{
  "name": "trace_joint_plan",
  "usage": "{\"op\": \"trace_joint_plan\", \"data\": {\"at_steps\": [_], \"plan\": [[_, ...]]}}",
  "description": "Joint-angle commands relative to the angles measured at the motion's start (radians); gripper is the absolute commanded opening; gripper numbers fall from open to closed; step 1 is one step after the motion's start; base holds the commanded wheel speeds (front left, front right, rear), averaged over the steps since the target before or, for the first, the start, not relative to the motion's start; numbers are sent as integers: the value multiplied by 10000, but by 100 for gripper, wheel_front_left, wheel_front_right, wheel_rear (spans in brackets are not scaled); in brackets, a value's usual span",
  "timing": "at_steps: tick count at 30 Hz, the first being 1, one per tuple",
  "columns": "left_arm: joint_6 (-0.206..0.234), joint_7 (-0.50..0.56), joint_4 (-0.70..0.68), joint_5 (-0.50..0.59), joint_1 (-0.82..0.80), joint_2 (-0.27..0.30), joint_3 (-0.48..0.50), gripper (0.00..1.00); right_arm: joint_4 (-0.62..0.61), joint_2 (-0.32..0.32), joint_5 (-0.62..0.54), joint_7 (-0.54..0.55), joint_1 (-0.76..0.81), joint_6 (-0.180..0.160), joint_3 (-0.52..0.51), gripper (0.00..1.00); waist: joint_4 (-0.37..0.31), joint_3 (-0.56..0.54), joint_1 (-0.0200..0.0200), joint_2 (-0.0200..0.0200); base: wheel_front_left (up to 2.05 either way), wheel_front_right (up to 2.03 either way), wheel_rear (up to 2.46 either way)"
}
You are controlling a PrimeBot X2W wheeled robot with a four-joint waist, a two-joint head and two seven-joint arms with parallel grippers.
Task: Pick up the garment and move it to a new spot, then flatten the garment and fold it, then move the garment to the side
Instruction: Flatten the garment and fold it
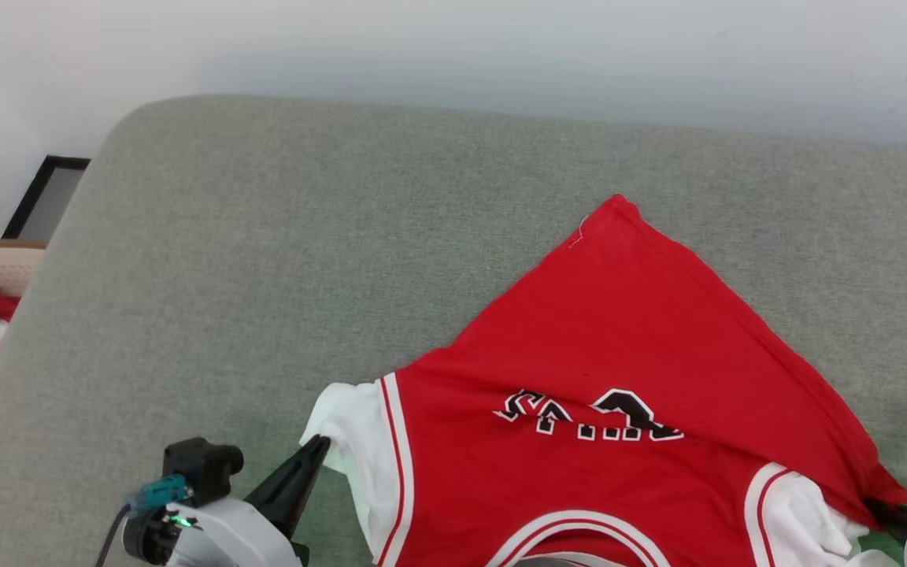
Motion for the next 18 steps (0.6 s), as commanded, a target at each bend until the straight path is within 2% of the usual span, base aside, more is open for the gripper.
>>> {"op": "trace_joint_plan", "data": {"at_steps": [1,8,18], "plan": [[22,-15,-10,-38,120,19,17,0,161,-54,-62,40,130,-15,96,100,-28,-28,0,0,0,0,0],[89,-74,-90,-84,216,77,47,0,-506,-303,37,425,26,-13,-55,100,-115,-113,0,0,0,0,0],[46,39,-284,57,25,-52,-128,0,-2666,-352,-203,1341,-699,-11,-477,100,271,-85,0,0,0,0,0]]}}
